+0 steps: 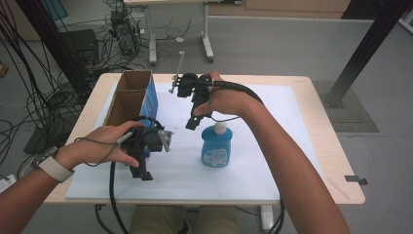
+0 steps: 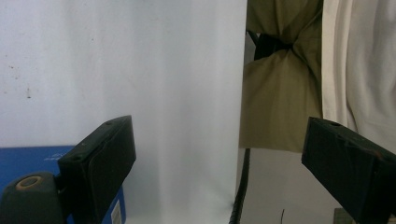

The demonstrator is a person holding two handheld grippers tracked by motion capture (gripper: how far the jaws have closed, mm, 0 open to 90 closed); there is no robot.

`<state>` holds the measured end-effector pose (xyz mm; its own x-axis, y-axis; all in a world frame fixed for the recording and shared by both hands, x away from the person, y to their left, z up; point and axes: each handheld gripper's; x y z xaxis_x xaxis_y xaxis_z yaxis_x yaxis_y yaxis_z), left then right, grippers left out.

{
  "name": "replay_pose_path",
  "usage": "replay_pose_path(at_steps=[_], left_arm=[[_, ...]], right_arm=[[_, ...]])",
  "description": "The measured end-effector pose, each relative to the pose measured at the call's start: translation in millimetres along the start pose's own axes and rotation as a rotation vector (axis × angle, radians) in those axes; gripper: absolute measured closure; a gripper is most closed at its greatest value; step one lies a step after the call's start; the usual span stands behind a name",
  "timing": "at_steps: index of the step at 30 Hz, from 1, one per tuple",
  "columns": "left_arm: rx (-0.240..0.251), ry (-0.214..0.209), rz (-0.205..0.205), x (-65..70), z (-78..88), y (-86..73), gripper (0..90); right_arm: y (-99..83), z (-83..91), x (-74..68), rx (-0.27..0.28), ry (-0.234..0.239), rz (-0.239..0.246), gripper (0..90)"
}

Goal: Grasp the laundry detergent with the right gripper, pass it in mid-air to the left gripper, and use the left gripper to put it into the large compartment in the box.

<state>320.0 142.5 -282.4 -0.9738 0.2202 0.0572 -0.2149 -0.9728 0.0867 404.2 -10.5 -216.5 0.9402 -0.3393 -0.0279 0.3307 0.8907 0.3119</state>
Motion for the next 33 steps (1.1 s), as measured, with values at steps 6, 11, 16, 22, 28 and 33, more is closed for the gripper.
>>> replay_pose_path(at_steps=[6,11,16,22,28,33], left_arm=[[0.005,0.003,0.007,0.1,1.1,-2.4,10.2],[0.001,0.003,0.006,-1.3,0.9,-2.4,10.2],[-0.002,0.006,0.004,-2.3,0.3,-1.7,10.2],[0.001,0.009,0.004,-3.2,-0.8,-0.9,10.3],[-0.009,0.009,0.001,-4.6,-1.8,0.7,10.3],[-0.008,0.009,0.004,-5.7,-2.5,1.0,10.2]], right_arm=[[-2.8,2.4,-1.7,-0.005,0.006,0.008,6.0],[-7.3,8.0,-1.7,0.003,0.004,0.002,5.2],[-15.7,15.3,-2.5,0.021,0.003,-0.004,5.4],[-29.4,21.6,-2.8,0.026,-0.002,-0.019,6.1],[-42.0,27.1,-1.7,0.044,-0.003,-0.038,6.3],[-54.7,30.9,0.1,0.060,-0.003,-0.052,6.4]])
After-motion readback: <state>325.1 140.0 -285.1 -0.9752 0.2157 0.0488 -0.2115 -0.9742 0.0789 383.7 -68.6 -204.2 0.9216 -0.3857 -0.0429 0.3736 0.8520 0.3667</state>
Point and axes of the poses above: each handheld gripper's, and its own axes: z roughly backward along the jaws, y roughly out of its top, x roughly to its right, and after that the axes turned 13 degrees about -z, right-handed
